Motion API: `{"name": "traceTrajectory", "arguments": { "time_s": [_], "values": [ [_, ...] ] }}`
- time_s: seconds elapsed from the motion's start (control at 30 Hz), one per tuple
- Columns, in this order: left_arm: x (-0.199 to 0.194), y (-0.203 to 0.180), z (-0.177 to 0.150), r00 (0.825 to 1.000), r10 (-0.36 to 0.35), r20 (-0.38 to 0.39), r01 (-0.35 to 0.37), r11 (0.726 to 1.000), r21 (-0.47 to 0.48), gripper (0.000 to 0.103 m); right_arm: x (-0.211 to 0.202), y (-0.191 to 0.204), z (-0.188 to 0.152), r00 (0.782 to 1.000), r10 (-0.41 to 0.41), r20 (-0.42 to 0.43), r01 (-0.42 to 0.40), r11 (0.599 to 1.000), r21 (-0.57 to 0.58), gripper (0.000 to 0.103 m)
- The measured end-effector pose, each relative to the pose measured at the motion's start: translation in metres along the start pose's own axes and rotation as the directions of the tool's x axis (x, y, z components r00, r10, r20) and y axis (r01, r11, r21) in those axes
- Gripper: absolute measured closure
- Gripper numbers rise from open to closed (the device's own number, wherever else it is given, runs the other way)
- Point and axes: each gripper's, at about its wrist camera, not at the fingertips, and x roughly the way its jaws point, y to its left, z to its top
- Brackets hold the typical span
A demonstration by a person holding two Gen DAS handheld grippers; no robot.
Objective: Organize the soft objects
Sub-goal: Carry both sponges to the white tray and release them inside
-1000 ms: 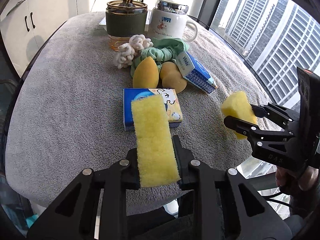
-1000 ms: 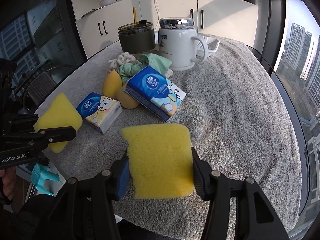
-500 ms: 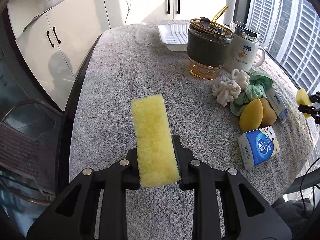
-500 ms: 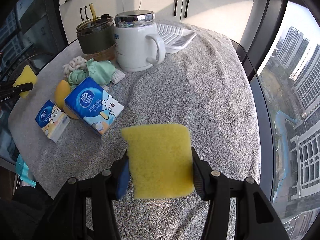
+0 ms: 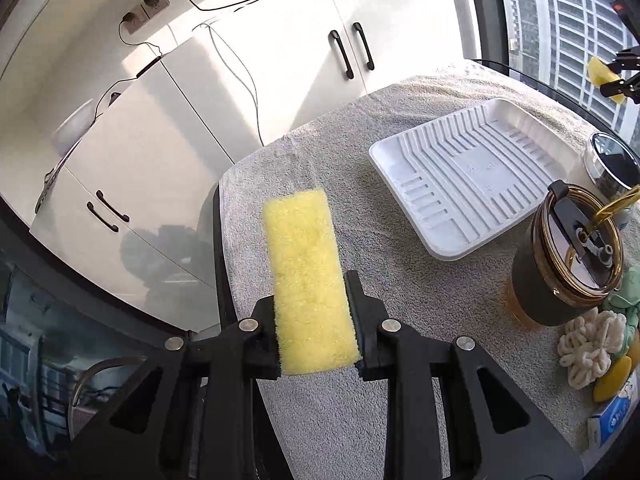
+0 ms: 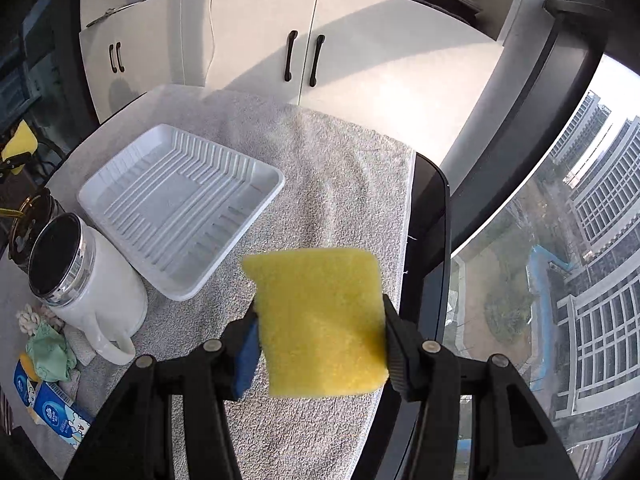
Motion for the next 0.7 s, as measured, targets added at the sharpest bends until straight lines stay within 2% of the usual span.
{"name": "traceTrajectory", "arguments": {
  "time_s": [0.17,0.3,0.37,0.57,0.7],
  "values": [
    [0.035,-0.039,0.056,0.999,-0.039,0.026,0.034,0.985,0.170,0.081,0.033,0.037,0.075,0.999,0.040,0.015,-0.037,0.991,-0.127,0.047],
    [0.071,-0.061,0.078,0.996,-0.082,-0.027,0.086,0.961,0.262,0.081,0.065,0.067,0.104,0.997,0.071,-0.025,-0.075,0.971,-0.225,0.047],
    [0.087,-0.065,0.085,0.992,-0.113,-0.051,0.123,0.959,0.254,0.081,0.085,0.077,0.110,0.995,0.077,-0.060,-0.090,0.962,-0.258,0.047],
    [0.118,-0.078,0.091,0.972,-0.221,-0.078,0.233,0.940,0.250,0.081,0.128,0.093,0.100,0.983,0.104,-0.149,-0.146,0.941,-0.304,0.047],
    [0.136,-0.088,0.088,0.964,-0.247,-0.094,0.264,0.931,0.253,0.080,0.144,0.099,0.093,0.977,0.128,-0.173,-0.179,0.930,-0.321,0.047]
  ]
}}
